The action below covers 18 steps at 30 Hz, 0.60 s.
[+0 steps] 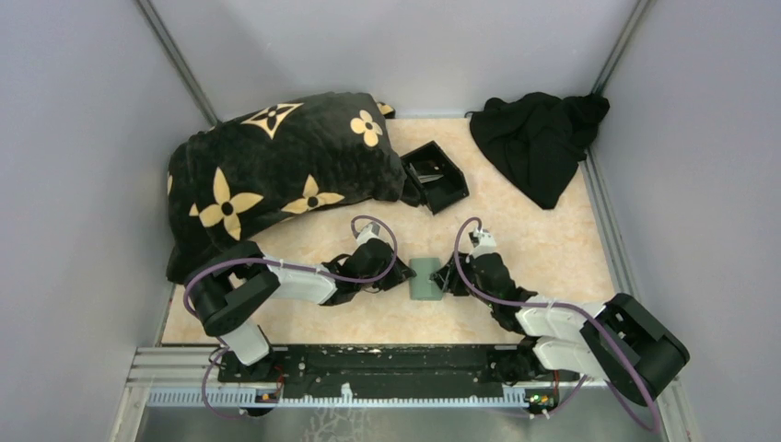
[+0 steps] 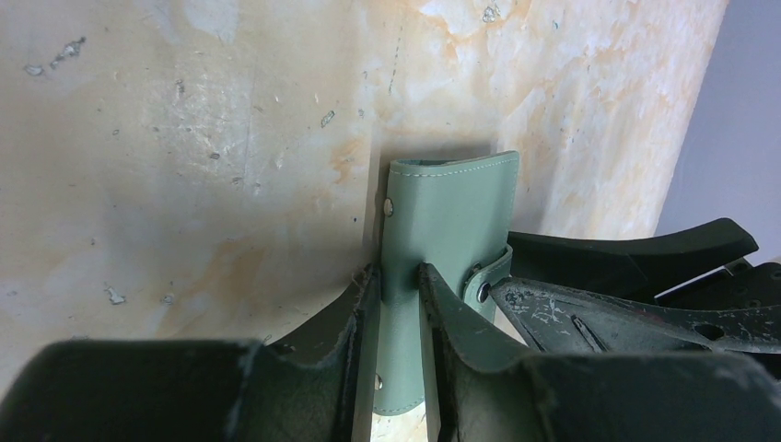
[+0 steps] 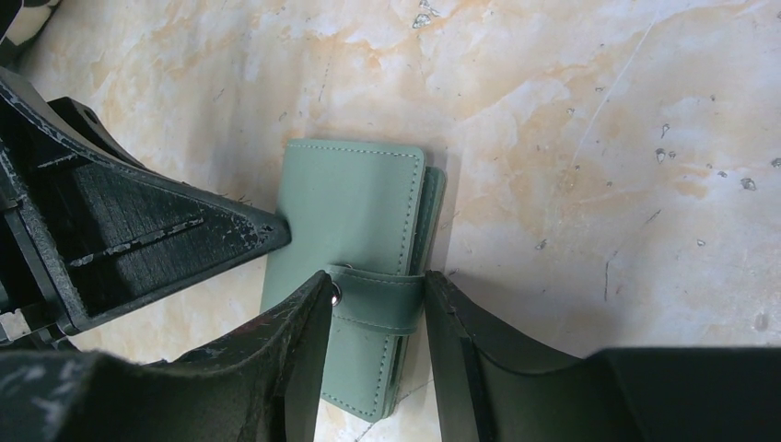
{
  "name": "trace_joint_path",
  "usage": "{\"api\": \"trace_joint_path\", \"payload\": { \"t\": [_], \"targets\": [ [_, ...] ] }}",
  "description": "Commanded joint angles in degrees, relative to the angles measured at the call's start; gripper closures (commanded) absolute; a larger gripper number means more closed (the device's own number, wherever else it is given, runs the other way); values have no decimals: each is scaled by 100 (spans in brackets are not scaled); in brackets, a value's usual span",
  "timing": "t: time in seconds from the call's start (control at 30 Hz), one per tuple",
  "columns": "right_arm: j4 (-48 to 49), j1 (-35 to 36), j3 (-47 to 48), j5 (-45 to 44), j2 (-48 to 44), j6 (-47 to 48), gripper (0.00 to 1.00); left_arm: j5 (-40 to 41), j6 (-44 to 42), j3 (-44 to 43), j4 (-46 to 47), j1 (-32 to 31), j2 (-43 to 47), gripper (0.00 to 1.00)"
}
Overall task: Put the credit cards into the card holder
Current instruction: Close the card holder at the center of the board.
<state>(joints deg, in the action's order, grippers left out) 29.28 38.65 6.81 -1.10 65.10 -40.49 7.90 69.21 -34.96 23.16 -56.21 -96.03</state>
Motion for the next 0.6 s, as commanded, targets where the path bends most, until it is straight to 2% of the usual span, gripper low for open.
{"api": "trace_joint_path", "payload": {
  "t": [0.0, 0.4, 0.57],
  "targets": [
    [-399, 90, -172, -21, -39, 5, 57, -80, -149, 112, -646, -31, -272, 71],
    [-737, 103, -286, -42, -529, 158, 55, -96, -141, 122, -620, -29, -284, 72],
    [-714, 107, -240, -63, -336, 169, 55, -122, -134, 129, -593, -31, -282, 72]
  ]
}}
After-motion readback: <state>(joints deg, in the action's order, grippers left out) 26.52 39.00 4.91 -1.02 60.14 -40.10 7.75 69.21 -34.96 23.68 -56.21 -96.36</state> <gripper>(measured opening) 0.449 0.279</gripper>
